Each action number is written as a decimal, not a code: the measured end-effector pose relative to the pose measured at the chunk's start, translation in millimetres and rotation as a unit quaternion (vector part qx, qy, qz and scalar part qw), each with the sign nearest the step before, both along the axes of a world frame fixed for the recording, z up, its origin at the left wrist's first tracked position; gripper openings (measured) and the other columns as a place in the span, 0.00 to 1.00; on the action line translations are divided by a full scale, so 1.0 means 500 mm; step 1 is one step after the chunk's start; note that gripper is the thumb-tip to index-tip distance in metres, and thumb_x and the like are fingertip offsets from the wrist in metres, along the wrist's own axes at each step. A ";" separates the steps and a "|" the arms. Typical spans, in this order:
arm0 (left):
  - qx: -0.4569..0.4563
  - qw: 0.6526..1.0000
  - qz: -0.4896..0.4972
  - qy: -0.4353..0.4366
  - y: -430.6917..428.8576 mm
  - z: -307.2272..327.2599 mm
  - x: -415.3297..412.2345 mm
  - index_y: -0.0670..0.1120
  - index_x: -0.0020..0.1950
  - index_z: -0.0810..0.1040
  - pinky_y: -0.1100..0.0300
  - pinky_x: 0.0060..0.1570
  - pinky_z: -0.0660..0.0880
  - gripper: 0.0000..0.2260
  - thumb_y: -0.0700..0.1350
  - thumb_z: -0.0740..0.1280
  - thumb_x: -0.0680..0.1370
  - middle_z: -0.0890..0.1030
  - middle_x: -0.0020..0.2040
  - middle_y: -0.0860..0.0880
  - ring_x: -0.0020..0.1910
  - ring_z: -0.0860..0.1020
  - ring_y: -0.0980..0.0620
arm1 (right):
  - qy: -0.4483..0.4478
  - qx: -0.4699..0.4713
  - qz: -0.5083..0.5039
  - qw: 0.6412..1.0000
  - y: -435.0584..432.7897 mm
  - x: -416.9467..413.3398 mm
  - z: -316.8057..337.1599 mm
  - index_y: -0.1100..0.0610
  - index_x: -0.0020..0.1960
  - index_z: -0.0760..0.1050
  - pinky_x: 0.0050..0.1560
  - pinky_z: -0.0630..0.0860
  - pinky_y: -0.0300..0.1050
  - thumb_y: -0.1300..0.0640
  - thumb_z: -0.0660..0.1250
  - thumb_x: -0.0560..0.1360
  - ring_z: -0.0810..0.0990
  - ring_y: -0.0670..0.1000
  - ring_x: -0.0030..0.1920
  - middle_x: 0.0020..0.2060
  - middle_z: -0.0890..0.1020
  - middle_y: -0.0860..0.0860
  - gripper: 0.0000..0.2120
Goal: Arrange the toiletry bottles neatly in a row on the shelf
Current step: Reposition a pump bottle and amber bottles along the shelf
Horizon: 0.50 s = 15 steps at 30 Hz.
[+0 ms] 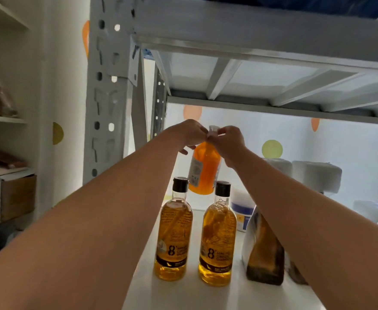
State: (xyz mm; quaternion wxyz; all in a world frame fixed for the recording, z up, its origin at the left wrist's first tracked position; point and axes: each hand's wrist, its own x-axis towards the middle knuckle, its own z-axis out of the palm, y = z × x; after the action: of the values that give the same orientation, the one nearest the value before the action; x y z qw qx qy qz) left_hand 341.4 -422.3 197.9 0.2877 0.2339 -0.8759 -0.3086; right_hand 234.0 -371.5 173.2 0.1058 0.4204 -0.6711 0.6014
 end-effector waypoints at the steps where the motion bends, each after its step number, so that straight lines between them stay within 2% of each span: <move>1: -0.004 1.000 -0.003 0.023 0.003 0.000 0.000 0.48 0.69 0.71 0.52 0.55 0.74 0.19 0.43 0.65 0.77 0.75 0.64 0.45 0.60 0.74 0.45 | -0.001 -0.011 -0.010 1.000 0.005 0.005 0.011 0.63 0.48 0.77 0.34 0.74 0.41 0.56 0.65 0.76 0.77 0.50 0.36 0.39 0.79 0.56 0.09; 4: -0.003 0.998 -0.034 0.060 0.016 -0.004 0.008 0.55 0.70 0.66 0.55 0.47 0.73 0.26 0.40 0.67 0.74 0.73 0.66 0.47 0.59 0.73 0.47 | 0.004 -0.024 -0.041 0.999 0.032 0.024 0.035 0.62 0.47 0.76 0.27 0.68 0.38 0.56 0.62 0.77 0.75 0.49 0.33 0.38 0.78 0.55 0.09; 7: -0.003 0.995 -0.085 0.047 0.033 -0.010 0.024 0.57 0.75 0.56 0.52 0.52 0.71 0.37 0.40 0.71 0.72 0.69 0.69 0.46 0.63 0.71 0.44 | 0.016 -0.057 -0.033 0.998 0.065 0.039 0.055 0.63 0.49 0.78 0.31 0.69 0.38 0.54 0.63 0.76 0.76 0.51 0.37 0.39 0.79 0.54 0.12; 10: -0.040 0.993 -0.105 0.045 0.046 -0.024 0.030 0.51 0.76 0.52 0.49 0.58 0.71 0.42 0.39 0.74 0.70 0.70 0.68 0.44 0.65 0.71 0.42 | 0.019 -0.081 -0.014 0.996 0.101 0.050 0.068 0.61 0.43 0.77 0.34 0.69 0.40 0.56 0.64 0.74 0.74 0.51 0.34 0.32 0.75 0.52 0.09; 12: -0.055 0.992 -0.094 0.070 0.050 -0.036 0.026 0.52 0.76 0.52 0.46 0.62 0.71 0.45 0.43 0.77 0.68 0.73 0.65 0.45 0.63 0.73 0.41 | 0.014 -0.111 0.003 0.994 0.126 0.053 0.071 0.58 0.36 0.75 0.36 0.71 0.45 0.56 0.64 0.74 0.74 0.52 0.35 0.30 0.73 0.52 0.09; 15: -0.107 0.985 -0.050 0.126 0.062 -0.040 0.025 0.50 0.73 0.58 0.51 0.60 0.71 0.42 0.48 0.78 0.66 0.76 0.62 0.46 0.61 0.74 0.44 | 0.029 -0.139 0.035 0.989 0.166 0.057 0.063 0.59 0.38 0.74 0.38 0.70 0.45 0.58 0.65 0.74 0.72 0.51 0.35 0.31 0.72 0.53 0.07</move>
State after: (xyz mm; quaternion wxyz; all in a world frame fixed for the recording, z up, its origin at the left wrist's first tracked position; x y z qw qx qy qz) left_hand 353.8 -391.3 177.9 0.4031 0.1168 -0.8713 -0.2543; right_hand 262.7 -288.7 204.6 0.1617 0.4423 -0.5627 0.6794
